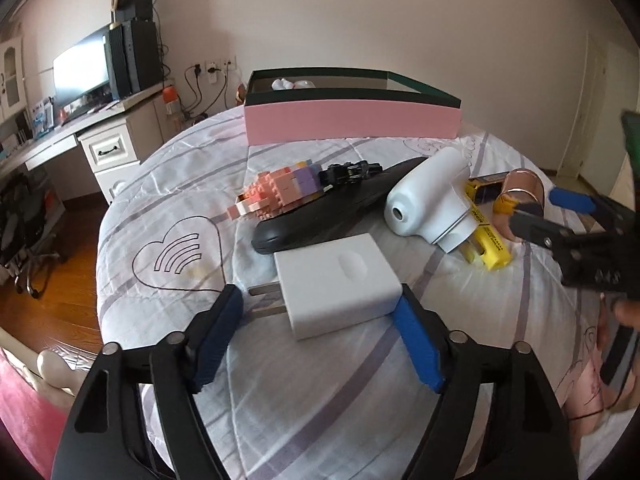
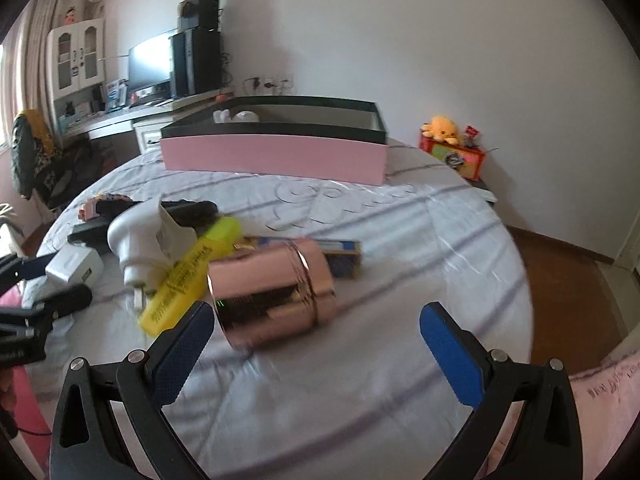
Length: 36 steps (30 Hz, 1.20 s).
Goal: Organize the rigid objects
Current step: 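Grasp the white charger with the left tool while the right tool grasps the rose-gold cylinder, then lift the white charger and rose-gold cylinder toward the pink box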
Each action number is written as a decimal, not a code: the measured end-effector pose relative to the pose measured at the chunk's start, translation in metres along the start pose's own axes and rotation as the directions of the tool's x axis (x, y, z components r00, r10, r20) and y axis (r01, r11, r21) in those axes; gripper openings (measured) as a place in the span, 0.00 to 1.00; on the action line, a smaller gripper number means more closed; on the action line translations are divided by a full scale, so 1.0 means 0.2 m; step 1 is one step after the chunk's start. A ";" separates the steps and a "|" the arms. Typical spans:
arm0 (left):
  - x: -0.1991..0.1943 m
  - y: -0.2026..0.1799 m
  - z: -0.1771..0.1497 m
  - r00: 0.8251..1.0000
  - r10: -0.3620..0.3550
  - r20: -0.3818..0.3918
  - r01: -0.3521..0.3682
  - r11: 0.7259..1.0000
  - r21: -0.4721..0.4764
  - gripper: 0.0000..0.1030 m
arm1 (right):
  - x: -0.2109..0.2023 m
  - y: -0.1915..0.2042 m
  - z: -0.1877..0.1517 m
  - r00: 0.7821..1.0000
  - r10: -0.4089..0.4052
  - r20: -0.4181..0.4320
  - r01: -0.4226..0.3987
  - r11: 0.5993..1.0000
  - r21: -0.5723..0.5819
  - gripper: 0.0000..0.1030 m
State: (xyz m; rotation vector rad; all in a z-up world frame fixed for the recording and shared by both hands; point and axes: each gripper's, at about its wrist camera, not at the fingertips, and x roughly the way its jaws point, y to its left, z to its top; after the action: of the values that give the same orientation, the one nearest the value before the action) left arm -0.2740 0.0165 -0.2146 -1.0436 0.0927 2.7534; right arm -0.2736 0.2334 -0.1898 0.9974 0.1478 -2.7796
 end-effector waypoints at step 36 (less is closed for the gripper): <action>-0.05 0.01 -0.01 0.997 -0.037 0.071 0.042 0.997 -0.067 0.69 | -0.04 0.05 -0.05 0.997 0.076 0.012 -0.076 0.997 0.028 0.54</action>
State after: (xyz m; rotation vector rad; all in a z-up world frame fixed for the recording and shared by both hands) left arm -0.2666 0.0123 -0.2089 -0.9543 -0.0326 2.7717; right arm -0.2584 0.2261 -0.1923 0.9739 0.0670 -2.7253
